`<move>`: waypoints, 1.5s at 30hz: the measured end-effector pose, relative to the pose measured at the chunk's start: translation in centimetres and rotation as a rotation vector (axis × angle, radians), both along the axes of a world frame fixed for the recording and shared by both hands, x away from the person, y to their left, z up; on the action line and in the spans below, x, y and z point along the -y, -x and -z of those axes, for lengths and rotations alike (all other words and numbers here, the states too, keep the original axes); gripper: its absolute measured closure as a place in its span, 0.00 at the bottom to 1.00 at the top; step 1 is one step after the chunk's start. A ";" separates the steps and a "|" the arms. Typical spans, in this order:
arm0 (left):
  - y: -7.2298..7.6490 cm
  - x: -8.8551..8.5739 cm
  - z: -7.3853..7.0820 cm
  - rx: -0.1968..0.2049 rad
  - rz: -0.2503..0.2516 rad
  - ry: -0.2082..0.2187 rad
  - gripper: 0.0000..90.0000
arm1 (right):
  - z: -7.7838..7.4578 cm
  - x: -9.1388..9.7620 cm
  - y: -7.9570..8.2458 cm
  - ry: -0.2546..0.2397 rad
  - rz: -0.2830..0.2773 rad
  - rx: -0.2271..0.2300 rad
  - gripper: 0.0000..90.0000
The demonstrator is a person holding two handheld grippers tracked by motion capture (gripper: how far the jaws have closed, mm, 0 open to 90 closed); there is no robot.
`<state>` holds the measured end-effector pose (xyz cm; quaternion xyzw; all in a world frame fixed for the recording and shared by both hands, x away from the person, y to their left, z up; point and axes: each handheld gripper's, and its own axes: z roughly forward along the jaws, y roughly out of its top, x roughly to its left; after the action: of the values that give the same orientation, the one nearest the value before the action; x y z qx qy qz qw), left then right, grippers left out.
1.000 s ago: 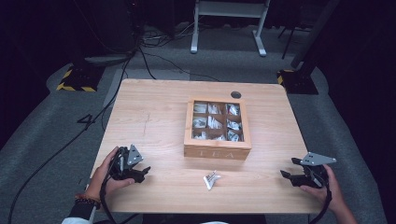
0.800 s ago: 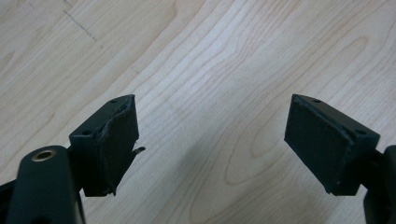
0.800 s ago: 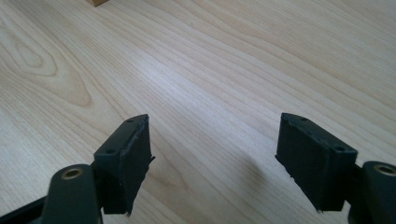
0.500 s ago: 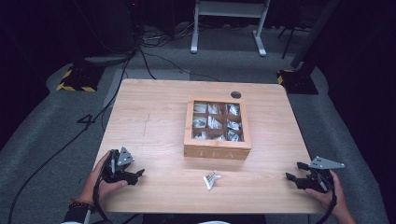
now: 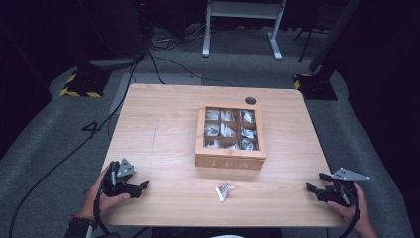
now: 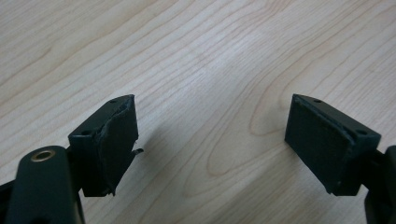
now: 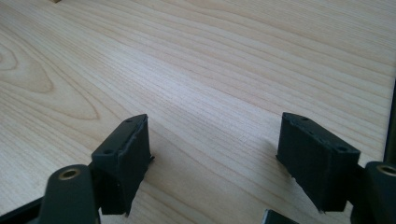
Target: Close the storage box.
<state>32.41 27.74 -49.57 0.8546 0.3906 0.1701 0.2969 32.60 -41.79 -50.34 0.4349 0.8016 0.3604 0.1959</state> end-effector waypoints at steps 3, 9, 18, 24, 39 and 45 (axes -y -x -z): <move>-0.1 -0.5 0.4 -0.004 -0.011 0.048 0.19 | 0.0 0.0 0.0 0.002 0.005 -0.002 0.27; 0.1 -1.0 0.9 0.001 -0.024 0.106 0.18 | 0.0 0.0 -0.2 0.004 0.009 -0.004 0.25; 0.2 -0.9 0.9 0.004 -0.037 0.106 0.18 | 0.0 0.0 -0.2 0.005 0.020 -0.004 0.25; 0.2 -0.9 0.9 0.004 -0.036 0.106 0.18 | 0.0 -0.1 -0.2 0.004 0.034 -0.002 0.25; 0.2 -0.9 0.9 0.005 -0.037 0.106 0.18 | 0.0 0.0 -0.2 0.007 0.037 -0.001 0.25; 0.2 -0.9 0.9 0.004 -0.037 0.106 0.18 | 0.0 0.0 -0.2 0.006 0.038 -0.001 0.25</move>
<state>32.22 28.69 -50.49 0.8299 0.4143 0.1566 0.3394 32.81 -41.75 -50.37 0.4496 0.7946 0.3538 0.2035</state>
